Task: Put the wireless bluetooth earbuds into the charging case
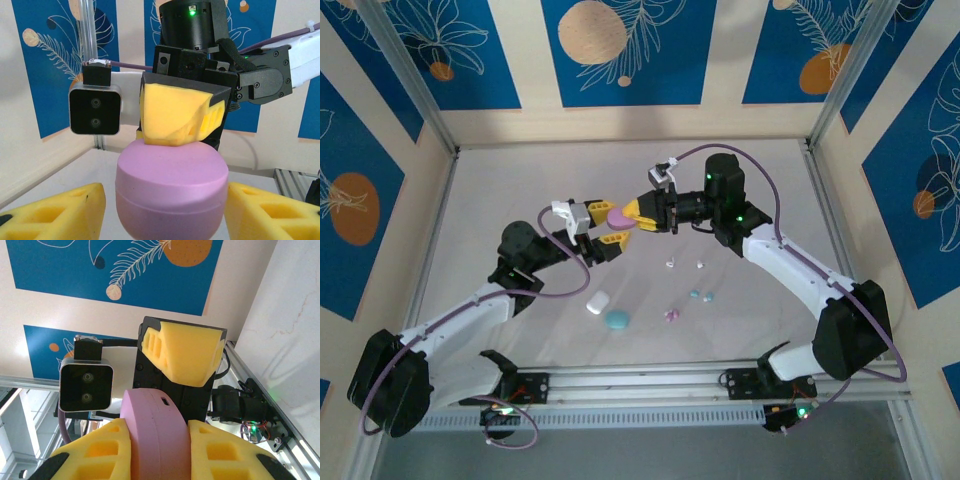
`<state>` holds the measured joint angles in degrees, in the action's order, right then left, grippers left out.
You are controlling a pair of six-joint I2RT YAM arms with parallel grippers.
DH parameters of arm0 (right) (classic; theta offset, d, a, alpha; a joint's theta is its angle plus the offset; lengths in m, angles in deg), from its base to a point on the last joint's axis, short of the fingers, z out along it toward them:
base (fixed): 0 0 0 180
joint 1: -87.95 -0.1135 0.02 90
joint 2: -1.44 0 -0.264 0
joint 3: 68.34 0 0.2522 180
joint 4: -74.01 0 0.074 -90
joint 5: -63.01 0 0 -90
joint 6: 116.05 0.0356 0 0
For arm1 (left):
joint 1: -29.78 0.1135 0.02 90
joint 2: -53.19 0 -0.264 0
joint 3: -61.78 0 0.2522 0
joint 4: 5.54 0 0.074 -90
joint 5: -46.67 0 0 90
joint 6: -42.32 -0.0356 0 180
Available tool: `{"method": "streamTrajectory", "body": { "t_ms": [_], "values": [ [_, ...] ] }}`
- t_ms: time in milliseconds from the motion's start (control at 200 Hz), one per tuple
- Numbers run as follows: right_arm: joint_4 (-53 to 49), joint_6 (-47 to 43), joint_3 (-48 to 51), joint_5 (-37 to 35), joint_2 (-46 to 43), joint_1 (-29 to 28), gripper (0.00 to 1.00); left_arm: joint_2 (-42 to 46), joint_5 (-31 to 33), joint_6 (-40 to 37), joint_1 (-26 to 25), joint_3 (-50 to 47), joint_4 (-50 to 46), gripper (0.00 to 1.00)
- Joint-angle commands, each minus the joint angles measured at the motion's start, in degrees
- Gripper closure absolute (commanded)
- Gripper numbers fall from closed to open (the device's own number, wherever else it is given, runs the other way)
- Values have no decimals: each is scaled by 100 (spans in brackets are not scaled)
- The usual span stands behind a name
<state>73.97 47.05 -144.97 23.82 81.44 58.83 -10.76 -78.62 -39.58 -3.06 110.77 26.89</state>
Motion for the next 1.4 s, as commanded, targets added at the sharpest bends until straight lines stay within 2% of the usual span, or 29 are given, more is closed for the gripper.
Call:
{"method": "streamTrajectory", "body": {
  "t_ms": [0,290,420,725,1055,1211,1331,1396],
  "values": [
    [-9,-68,56,-36,-12,30,87,-13,69,60,-69,205,118,36],
    [-71,-103,56,-62,-22,30,87,-39,123,-6,-69,203,129,35],
    [-91,-110,32,-53,-26,30,87,-48,92,-26,-68,222,65,42],
    [-173,-167,30,-71,-12,26,87,-57,112,3,-69,220,137,37],
    [-145,-114,25,-62,-18,32,86,-101,25,-31,-82,292,-29,54],
    [-332,-323,-29,-116,-96,53,72,-44,21,-75,-82,280,-110,60],
    [-1485,-1141,-272,-605,-319,118,48,36,-24,-72,-75,255,-176,64],
    [-1920,-1568,-376,-884,-468,173,40,74,-73,-37,-82,253,-226,65]
  ]
}}
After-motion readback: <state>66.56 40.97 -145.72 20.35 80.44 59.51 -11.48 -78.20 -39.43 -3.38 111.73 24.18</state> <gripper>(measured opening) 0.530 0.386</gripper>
